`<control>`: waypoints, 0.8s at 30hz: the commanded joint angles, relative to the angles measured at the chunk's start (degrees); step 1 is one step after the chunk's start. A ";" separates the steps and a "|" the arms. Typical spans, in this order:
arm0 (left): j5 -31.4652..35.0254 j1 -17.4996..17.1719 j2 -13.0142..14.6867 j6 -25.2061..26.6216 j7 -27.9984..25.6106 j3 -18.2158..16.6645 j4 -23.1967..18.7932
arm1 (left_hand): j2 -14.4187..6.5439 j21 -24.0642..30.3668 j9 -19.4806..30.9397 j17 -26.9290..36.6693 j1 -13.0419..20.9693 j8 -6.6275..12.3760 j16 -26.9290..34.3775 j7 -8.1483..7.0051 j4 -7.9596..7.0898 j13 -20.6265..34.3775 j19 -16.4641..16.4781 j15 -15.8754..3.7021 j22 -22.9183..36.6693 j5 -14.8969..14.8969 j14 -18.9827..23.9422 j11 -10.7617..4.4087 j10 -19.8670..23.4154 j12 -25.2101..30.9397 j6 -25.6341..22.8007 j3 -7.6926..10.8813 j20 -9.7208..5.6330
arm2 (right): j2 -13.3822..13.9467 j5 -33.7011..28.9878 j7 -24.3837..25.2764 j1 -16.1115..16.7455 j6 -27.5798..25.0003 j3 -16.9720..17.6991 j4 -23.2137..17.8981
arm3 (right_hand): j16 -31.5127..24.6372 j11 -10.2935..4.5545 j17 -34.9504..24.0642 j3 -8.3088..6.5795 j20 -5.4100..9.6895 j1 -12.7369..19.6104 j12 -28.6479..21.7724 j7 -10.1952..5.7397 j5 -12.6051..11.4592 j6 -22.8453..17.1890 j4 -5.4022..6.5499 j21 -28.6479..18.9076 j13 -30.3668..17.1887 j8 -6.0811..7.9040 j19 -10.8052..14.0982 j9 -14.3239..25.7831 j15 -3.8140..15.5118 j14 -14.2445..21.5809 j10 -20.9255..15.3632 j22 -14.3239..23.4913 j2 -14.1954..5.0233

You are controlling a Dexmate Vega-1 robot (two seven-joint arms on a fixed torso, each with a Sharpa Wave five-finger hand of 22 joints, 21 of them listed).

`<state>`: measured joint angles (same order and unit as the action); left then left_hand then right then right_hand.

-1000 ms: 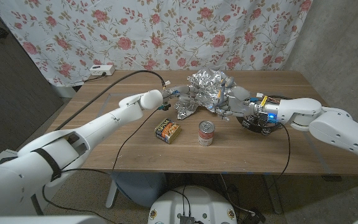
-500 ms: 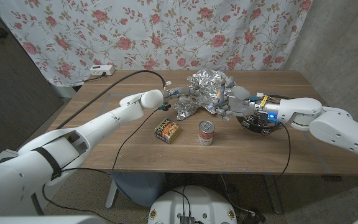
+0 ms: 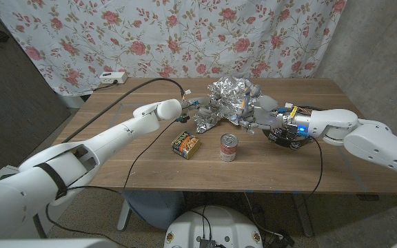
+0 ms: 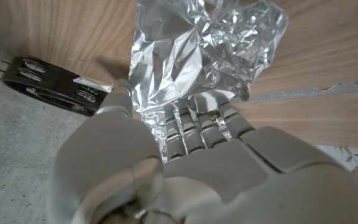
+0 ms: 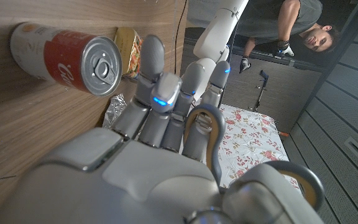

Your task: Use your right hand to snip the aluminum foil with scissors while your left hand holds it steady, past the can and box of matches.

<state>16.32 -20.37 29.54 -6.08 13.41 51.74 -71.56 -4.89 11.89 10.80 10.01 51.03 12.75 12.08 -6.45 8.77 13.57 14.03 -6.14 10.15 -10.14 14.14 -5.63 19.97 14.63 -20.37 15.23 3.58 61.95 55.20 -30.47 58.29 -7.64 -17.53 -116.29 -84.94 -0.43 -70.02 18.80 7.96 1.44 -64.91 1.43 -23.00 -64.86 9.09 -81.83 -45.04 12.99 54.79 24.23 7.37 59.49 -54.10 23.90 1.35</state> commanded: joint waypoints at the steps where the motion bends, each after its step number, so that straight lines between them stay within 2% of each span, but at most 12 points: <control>1: 0.05 -0.71 0.54 0.79 -0.03 -0.29 -1.36 | -0.05 0.23 0.29 0.18 -0.23 -0.29 -0.29 -0.95 -0.34 -0.11 0.62 0.96 0.21 0.05 0.13 0.27 -1.09 -0.47 0.22 -0.21 0.67 | 0.32 0.26 0.30 1.14 0.64 0.64 -0.33 | -0.32 -0.27 -0.09 0.36 2.24 0.22 -0.69 4.96 0.19 2.29 -0.19 -0.38 -0.15 0.39 -0.33 0.25 4.53 -1.84 -0.37 -0.01 -0.74; 2: 0.09 -0.71 0.56 0.81 0.01 -0.27 -1.45 | -0.19 0.26 0.29 0.22 -0.22 -0.32 -0.33 -1.23 -0.37 -0.13 0.71 1.00 0.24 0.03 0.12 0.33 -1.24 -0.55 0.09 -0.19 1.28 | 0.39 0.32 0.50 1.24 0.55 0.73 -0.44 | -0.29 -0.26 -0.05 0.36 2.25 0.23 -0.70 4.94 0.20 2.29 -0.19 -0.32 -0.09 0.39 -0.27 0.26 4.55 -1.84 -0.38 -0.15 -0.76; 4: 0.43 -0.86 0.60 0.87 -0.46 -0.27 -1.76 | -0.40 0.25 0.28 0.31 -0.36 -0.27 -0.15 -1.41 -0.51 -0.16 0.70 1.06 0.27 0.02 0.57 0.38 -1.16 -0.54 -0.22 -0.20 1.53 | 0.42 0.14 0.46 1.32 0.75 0.74 -0.43 | -0.31 -0.18 -0.05 0.35 2.25 0.23 -0.79 4.93 0.22 2.29 -0.19 -0.47 -0.10 0.38 -0.37 0.26 4.55 -1.83 -0.37 0.04 -0.82; 5: 0.59 -0.95 0.61 0.81 -0.79 -0.29 -1.86 | -1.31 0.67 0.22 0.83 -1.05 -0.24 1.01 -1.69 -1.06 -0.11 1.70 -0.28 0.45 -0.04 3.53 -0.85 1.08 0.30 -1.05 -0.06 1.88 | 0.49 0.33 0.72 1.40 0.51 0.84 -0.56 | -0.37 -0.21 -0.11 0.34 2.20 0.23 -0.77 4.90 0.22 2.30 -0.19 -0.52 -0.02 0.40 -0.41 0.29 4.55 -1.77 -0.38 0.10 -0.85; 7: 0.91 -1.39 0.61 0.25 -2.26 -0.51 -1.96 | -1.77 0.97 0.17 1.44 -1.77 -0.08 1.86 -1.95 -1.42 0.14 2.37 -1.23 0.64 -0.05 5.40 -1.44 3.27 1.18 -2.11 -0.08 1.83 | 0.57 0.47 0.89 1.52 0.39 0.96 -0.61 | -0.26 -0.13 0.01 0.33 2.25 0.24 -0.90 4.89 0.24 2.30 -0.18 -0.51 -0.06 0.39 -0.32 0.28 4.55 -1.84 -0.38 -0.04 -0.93; 9: 0.76 -1.68 0.56 -0.33 -3.05 -0.78 -1.81 | -2.83 1.38 0.08 2.86 -1.79 0.37 3.82 -2.49 -1.33 0.88 3.21 -2.29 0.91 -0.18 8.33 -3.32 6.32 2.58 -4.14 0.17 1.90 | 0.64 0.51 0.98 1.70 0.46 1.09 -0.63 | -0.25 -0.21 0.02 0.33 2.20 0.26 -0.97 4.86 0.26 2.28 -0.19 -0.52 -0.04 0.42 -0.37 0.33 4.55 -1.87 -0.36 -0.08 -0.97; 12: 0.56 -2.14 0.50 -1.62 -4.54 -1.24 -1.44 | -3.11 1.52 0.04 3.77 -1.44 0.50 4.75 -2.75 -0.98 1.49 3.44 -2.49 1.02 -0.22 9.10 -3.94 7.91 3.49 -5.05 0.26 2.01 | 0.67 0.47 1.06 1.75 0.43 1.11 -0.67 | -0.29 -0.24 0.00 0.31 2.23 0.30 -1.06 4.83 0.29 2.30 -0.21 -0.62 0.02 0.44 -0.38 0.38 4.58 -1.78 -0.33 -0.03 -1.04; 14: 0.58 -2.50 0.54 -2.37 -5.68 -1.57 -1.40 | -3.19 1.61 0.02 4.24 -1.24 0.69 5.26 -2.97 -0.79 1.79 3.63 -2.53 1.07 -0.23 9.59 -4.25 8.14 3.75 -5.85 0.30 2.12 | 0.60 0.41 1.04 1.81 0.60 1.13 -0.60 | -0.34 -0.25 -0.06 0.29 2.25 0.35 -1.13 4.89 0.31 2.23 -0.22 -0.56 0.06 0.41 -0.30 0.29 4.54 -1.78 -0.29 -0.27 -1.12; 19: 0.33 -3.21 0.56 -3.65 -7.59 -2.38 -1.34 | -3.12 1.68 -0.01 5.23 -0.84 0.73 5.47 -3.04 -0.41 2.40 3.68 -2.37 1.16 -0.23 8.30 -3.74 6.90 3.54 -6.82 0.25 2.23 | 0.43 0.51 1.01 1.54 0.32 0.99 -0.41 | -0.36 -0.29 -0.10 0.28 2.25 0.41 -1.36 4.89 0.39 2.24 -0.24 -0.64 0.20 0.41 -0.35 0.29 4.55 -1.81 -0.21 -0.42 -1.31; 24: 0.46 -2.93 0.36 -3.01 -6.82 -2.22 -1.20 | -3.23 1.74 -0.03 6.00 -0.56 0.72 6.44 -3.18 -0.24 2.85 3.73 -2.67 1.23 -0.23 9.26 -3.93 7.95 4.15 -7.51 0.26 2.27 | 0.22 0.74 1.03 1.38 0.11 0.92 -0.31 | -0.27 -0.31 0.01 0.27 2.36 0.46 -1.42 4.84 0.46 2.22 -0.26 -0.77 0.57 0.42 -0.38 0.30 4.58 -1.81 -0.30 -0.44 -1.43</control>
<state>16.82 -22.80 30.02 -7.97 8.56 50.12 -72.94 -8.02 13.36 10.65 15.53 49.92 13.04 17.85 -9.62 8.16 16.07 17.21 -8.47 11.08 -10.14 22.62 -9.31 26.92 18.16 -27.23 15.24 5.73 62.47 55.67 -29.55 59.80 -7.20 -16.60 -116.82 -84.94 -0.55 -70.02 18.79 7.96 1.90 -66.12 1.43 -22.56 -64.86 9.08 -82.24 -44.56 12.98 54.79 24.32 7.37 59.49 -54.19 23.36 0.34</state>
